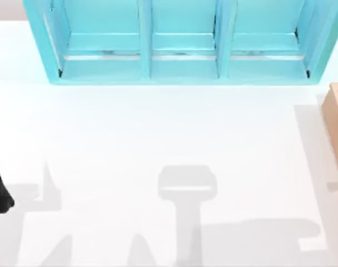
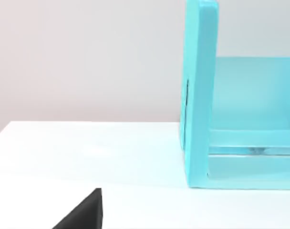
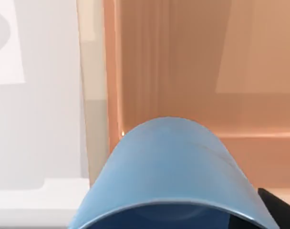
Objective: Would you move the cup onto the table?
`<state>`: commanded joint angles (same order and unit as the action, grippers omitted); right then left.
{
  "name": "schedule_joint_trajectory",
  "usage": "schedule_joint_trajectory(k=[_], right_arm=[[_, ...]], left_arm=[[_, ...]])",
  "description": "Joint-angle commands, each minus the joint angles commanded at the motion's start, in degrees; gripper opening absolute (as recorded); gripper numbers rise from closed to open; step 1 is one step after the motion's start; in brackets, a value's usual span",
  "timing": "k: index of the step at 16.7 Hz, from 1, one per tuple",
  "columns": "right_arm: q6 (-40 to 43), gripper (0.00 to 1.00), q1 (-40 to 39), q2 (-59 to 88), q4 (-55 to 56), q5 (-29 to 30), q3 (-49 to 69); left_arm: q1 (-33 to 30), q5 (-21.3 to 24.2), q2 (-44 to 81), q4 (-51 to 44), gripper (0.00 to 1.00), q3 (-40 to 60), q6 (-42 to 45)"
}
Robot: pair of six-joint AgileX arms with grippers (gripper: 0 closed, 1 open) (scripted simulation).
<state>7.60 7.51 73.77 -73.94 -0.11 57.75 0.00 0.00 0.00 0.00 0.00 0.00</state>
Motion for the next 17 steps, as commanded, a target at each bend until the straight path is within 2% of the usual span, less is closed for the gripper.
schedule_joint_trajectory(k=[5,8,17], right_arm=[[-0.49,0.00,-0.23,0.05,-0.29,-0.07,0.16],[-4.04,0.00,-3.78,2.13,-0.28,-0.17,1.76],[-32.03,0.00,-31.07,13.33,3.43,-0.51,10.97]], left_arm=[[0.00,0.00,0.00,0.00,1.00,0.00,0.00],[0.00,0.00,0.00,0.00,1.00,0.00,0.00],[0.00,0.00,0.00,0.00,1.00,0.00,0.00]])
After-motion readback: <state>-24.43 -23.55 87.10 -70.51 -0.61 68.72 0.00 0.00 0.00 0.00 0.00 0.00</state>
